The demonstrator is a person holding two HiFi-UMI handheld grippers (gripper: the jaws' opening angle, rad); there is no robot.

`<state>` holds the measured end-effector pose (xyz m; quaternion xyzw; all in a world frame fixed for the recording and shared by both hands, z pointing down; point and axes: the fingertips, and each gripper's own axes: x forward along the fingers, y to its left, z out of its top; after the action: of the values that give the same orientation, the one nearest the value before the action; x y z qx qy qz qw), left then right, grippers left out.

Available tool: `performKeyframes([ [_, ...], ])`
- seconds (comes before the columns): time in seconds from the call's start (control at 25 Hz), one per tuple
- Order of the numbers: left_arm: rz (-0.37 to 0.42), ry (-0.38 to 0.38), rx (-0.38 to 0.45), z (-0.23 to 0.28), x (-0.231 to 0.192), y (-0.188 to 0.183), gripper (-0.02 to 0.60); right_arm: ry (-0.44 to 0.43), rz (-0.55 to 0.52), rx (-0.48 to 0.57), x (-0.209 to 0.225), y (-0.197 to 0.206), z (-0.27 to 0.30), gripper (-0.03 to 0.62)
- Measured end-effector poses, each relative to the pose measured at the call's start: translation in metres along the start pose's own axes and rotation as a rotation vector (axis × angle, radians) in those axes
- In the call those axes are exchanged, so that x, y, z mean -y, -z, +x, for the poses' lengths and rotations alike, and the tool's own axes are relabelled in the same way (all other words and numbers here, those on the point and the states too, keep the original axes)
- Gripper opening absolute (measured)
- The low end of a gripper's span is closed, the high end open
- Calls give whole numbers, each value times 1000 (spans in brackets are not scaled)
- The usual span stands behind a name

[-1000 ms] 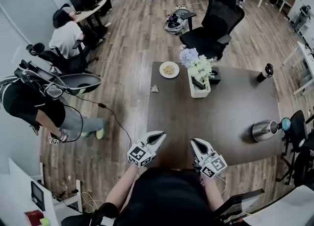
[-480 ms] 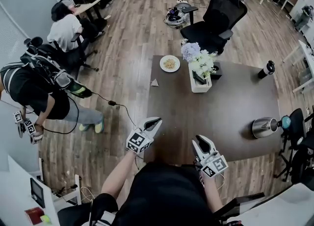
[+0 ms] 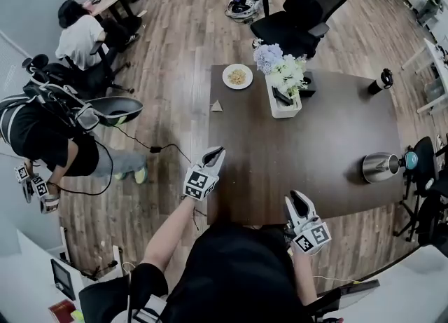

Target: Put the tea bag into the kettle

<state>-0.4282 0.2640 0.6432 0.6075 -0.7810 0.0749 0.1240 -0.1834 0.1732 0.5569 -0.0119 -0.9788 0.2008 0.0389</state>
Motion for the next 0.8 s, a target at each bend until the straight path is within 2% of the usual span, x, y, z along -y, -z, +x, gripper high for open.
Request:
performKeyframes([
  [0.28,74,-86,-73,32,-45,22,8,95,34,-29,11,12,-22,104],
  [0.4,99,-96,-104,49,-61,33,8,120,43,-43,11,16,-28,104],
  [0.8,94,-154,-202,106,-120,67,23,180,81,-75,15,31,-37,104],
])
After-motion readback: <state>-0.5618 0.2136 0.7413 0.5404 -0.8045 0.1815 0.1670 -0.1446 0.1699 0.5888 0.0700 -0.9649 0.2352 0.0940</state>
